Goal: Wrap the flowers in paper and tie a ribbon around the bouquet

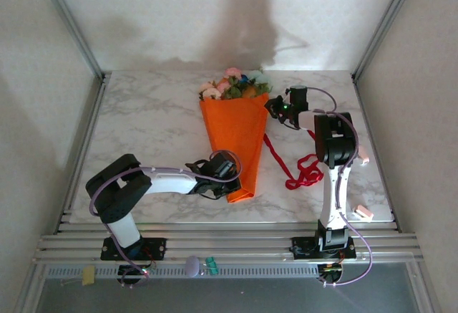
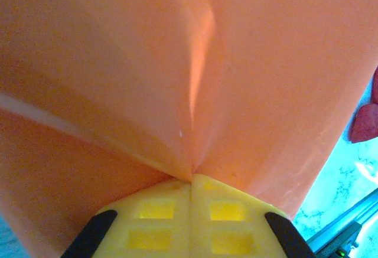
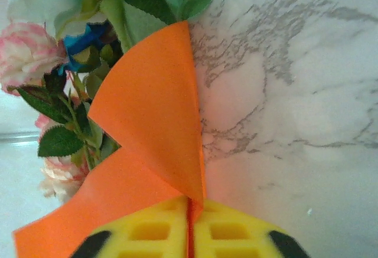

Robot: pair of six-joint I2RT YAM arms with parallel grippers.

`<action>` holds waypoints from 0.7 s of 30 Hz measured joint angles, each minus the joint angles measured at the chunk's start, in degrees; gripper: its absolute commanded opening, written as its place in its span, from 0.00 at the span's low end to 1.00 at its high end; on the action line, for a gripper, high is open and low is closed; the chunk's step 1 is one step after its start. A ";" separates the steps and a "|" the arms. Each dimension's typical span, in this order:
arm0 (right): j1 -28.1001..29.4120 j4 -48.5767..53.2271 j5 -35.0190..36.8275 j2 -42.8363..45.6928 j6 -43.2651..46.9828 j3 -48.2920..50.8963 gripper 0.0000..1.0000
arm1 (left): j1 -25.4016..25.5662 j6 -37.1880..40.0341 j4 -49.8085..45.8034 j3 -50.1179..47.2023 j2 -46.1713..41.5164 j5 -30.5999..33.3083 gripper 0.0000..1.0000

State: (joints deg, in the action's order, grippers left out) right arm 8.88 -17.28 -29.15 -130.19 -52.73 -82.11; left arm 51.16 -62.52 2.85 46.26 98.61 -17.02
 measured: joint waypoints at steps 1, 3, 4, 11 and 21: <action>0.04 -0.11 0.44 0.00 -0.33 -0.17 0.29 | 0.00 0.00 -0.04 0.00 0.00 0.00 0.00; 0.00 -0.17 1.09 -0.02 -0.55 -1.14 0.29 | 0.00 0.00 -0.09 0.00 -0.02 0.00 0.00; -0.02 -0.15 1.14 -0.11 -0.68 -1.75 0.29 | 0.00 0.02 -0.09 0.00 -0.04 -0.02 0.00; -0.02 -0.09 1.97 -3.41 -1.68 -7.21 0.00 | -0.02 0.00 -0.35 -0.74 -0.76 -0.15 0.00; -0.11 0.13 2.64 -4.52 -2.14 -8.17 0.10 | -0.07 0.00 -0.42 -1.07 -1.09 -0.20 0.00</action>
State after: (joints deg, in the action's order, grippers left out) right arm 8.78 -17.15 -26.50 -134.72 -54.87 -90.28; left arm 51.09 -62.52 2.44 45.19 97.51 -17.21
